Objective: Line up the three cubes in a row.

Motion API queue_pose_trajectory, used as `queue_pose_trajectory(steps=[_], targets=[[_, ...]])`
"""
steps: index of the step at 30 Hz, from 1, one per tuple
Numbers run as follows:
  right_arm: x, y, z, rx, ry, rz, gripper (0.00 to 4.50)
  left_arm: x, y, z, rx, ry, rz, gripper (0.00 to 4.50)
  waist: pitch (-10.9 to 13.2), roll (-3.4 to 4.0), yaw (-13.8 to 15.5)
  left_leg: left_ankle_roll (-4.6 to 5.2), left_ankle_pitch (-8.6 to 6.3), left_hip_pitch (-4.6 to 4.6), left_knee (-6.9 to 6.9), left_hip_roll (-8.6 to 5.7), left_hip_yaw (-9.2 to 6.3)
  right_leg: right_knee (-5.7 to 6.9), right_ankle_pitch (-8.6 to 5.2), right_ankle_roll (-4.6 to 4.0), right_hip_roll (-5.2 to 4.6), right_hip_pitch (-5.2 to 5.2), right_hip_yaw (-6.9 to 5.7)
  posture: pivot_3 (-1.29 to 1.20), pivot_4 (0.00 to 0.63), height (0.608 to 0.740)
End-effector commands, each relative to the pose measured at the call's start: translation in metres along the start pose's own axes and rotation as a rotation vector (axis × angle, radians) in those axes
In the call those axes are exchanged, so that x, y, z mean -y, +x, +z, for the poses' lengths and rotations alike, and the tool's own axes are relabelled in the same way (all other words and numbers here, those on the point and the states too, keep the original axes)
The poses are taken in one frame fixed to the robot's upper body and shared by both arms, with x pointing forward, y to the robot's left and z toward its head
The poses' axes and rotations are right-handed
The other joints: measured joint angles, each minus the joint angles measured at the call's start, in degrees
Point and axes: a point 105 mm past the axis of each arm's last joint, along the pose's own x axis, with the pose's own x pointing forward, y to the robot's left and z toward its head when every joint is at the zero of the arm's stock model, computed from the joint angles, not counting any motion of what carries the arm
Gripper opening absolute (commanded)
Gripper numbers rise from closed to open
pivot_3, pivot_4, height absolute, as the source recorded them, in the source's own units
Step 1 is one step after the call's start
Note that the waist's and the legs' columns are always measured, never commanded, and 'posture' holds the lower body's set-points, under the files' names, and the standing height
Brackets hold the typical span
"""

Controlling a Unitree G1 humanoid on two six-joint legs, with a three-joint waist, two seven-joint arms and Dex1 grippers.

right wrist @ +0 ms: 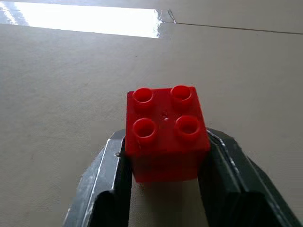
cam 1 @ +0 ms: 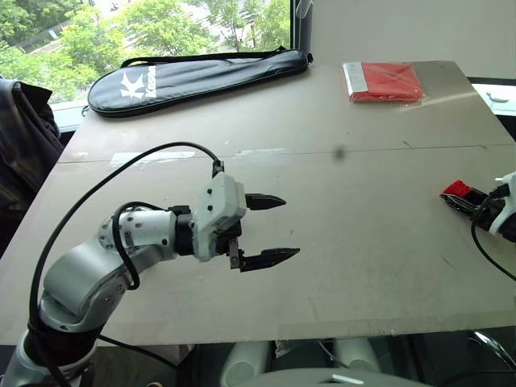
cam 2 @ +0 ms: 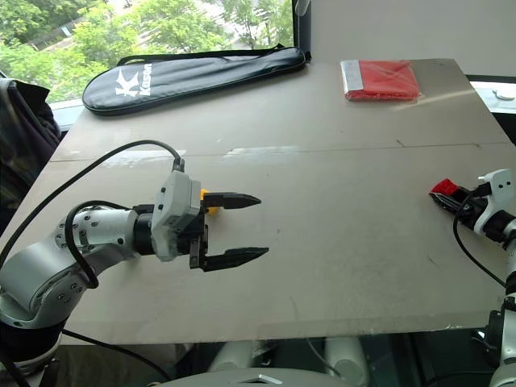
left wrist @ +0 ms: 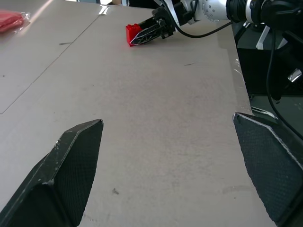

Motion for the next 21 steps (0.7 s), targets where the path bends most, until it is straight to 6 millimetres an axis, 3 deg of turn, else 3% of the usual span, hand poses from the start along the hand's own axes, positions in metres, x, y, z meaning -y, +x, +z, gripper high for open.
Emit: queue_pose_trajectory(steps=[1, 5, 8, 12, 16, 19, 21], targets=[[0.003, -0.006, 0.013, 0.015, -0.067, 0.004, 1.33, 0.006, -0.001, 0.004, -0.003, 0.043, -0.002, 4.5, 0.0, 0.0, 0.0, 0.0, 0.0, 0.0, 0.0, 0.0, 0.0, 0.0, 0.0, 0.0, 0.0, 0.0, 0.0, 0.0, 0.15, 0.732], [-0.021, 0.0, 0.014, 0.061, -0.078, 0.058, 1.33, 0.006, -0.005, -0.002, -0.017, 0.038, 0.017, 4.5, 0.0, 0.0, 0.1, 0.0, 0.0, -0.01, -0.01, 0.0, -0.03, 0.0, 0.0, 0.0, -0.01, 0.0, -0.01, 0.0, 0.15, 0.732], [-0.051, 0.003, 0.014, 0.081, -0.076, 0.081, 1.33, 0.007, -0.007, -0.006, -0.03, 0.035, 0.027, 4.5, 0.0, 0.01, 0.2, -0.01, 0.0, -0.03, -0.01, 0.01, -0.05, 0.05, 0.0, 0.0, 0.0, -0.07, 0.01, 0.0, 0.15, 0.732], [-0.118, 0.003, 0.016, 0.112, -0.179, 0.031, 1.33, 0.008, -0.007, -0.015, -0.044, 0.026, 0.03, 4.5, -0.1, 0.05, 0.4, -0.02, 0.0, -0.12, -0.01, 0.01, -0.08, 0.14, 0.0, 0.01, 0.0, -0.23, 0.03, 0.0, 0.15, 0.732], [-0.189, -0.002, 0.017, 0.165, -0.196, 0.202, 1.33, 0.009, -0.007, -0.019, -0.047, 0.023, 0.014, 4.5, -0.1, 0.07, 0.3, -0.08, 0.03, -0.49, 0.03, 0.0, -0.05, 0.29, 0.0, 0.01, 0.0, -0.63, 0.09, 0.0, 0.15, 0.732], [-0.206, 0.0, 0.006, 0.123, -0.12, 0.235, 1.33, 0.008, -0.006, -0.025, -0.061, 0.029, -0.003, 4.5, -0.1, -0.02, 0.3, -0.07, 0.05, -0.76, 0.25, -0.03, -0.03, 0.25, 0.12, 0.16, 0.02, -0.78, 0.1, 0.0, 0.15, 0.732], [-0.205, 0.004, 0.002, 0.104, -0.11, 0.226, 1.33, 0.006, -0.006, -0.027, -0.065, 0.035, -0.007, 4.5, -0.1, -0.07, 0.4, -0.09, 0.07, -0.75, 0.27, -0.05, -0.04, 0.24, 0.2, 0.13, 0.03, -0.78, 0.1, 0.0, 0.15, 0.732]])
